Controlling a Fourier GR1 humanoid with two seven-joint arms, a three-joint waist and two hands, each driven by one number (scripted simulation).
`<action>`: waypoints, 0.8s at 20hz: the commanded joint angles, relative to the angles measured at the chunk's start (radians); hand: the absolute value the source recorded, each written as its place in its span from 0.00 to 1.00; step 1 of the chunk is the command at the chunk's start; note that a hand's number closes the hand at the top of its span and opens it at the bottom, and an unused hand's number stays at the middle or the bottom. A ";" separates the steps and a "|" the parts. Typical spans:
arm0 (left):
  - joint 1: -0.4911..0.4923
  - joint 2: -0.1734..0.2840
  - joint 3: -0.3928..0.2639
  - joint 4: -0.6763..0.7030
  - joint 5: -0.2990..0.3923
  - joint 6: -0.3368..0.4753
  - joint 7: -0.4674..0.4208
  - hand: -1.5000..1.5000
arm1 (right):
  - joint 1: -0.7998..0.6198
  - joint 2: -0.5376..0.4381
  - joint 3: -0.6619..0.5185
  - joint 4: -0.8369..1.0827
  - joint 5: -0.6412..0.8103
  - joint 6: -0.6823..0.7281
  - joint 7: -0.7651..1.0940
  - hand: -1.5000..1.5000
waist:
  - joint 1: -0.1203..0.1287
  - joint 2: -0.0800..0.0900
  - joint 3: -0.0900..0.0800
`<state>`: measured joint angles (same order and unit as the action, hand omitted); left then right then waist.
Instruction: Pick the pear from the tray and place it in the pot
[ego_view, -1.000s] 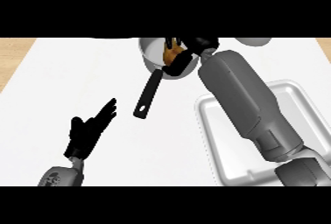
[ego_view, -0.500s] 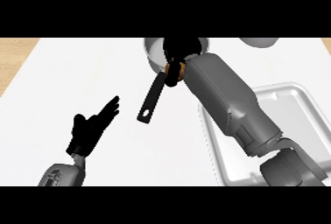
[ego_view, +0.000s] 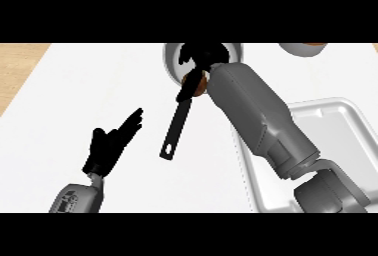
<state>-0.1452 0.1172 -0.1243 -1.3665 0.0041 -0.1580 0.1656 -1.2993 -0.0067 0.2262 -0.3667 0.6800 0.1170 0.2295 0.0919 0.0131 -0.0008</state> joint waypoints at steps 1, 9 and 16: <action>-0.012 -0.022 -0.022 -0.007 -0.005 -0.001 0.005 0.50 | 0.045 0.006 -0.080 -0.062 -0.123 -0.176 -0.080 0.00 | 0.017 0.014 0.002; -0.006 -0.005 0.023 0.040 0.005 0.005 -0.024 0.50 | 0.051 0.007 -0.287 -0.107 -0.346 -0.449 -0.149 0.00 | -0.027 0.005 0.001; 0.028 0.035 0.051 -0.021 0.018 -0.009 -0.010 0.50 | 0.038 -0.081 -0.457 -0.100 -0.445 -0.434 -0.313 0.00 | -0.053 0.000 0.001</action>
<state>-0.1246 0.1297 -0.0945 -1.3671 0.0079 -0.1514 0.1601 -1.2659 -0.0379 -0.1523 -0.4755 0.3004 -0.3275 -0.0069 0.0478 0.0147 0.0004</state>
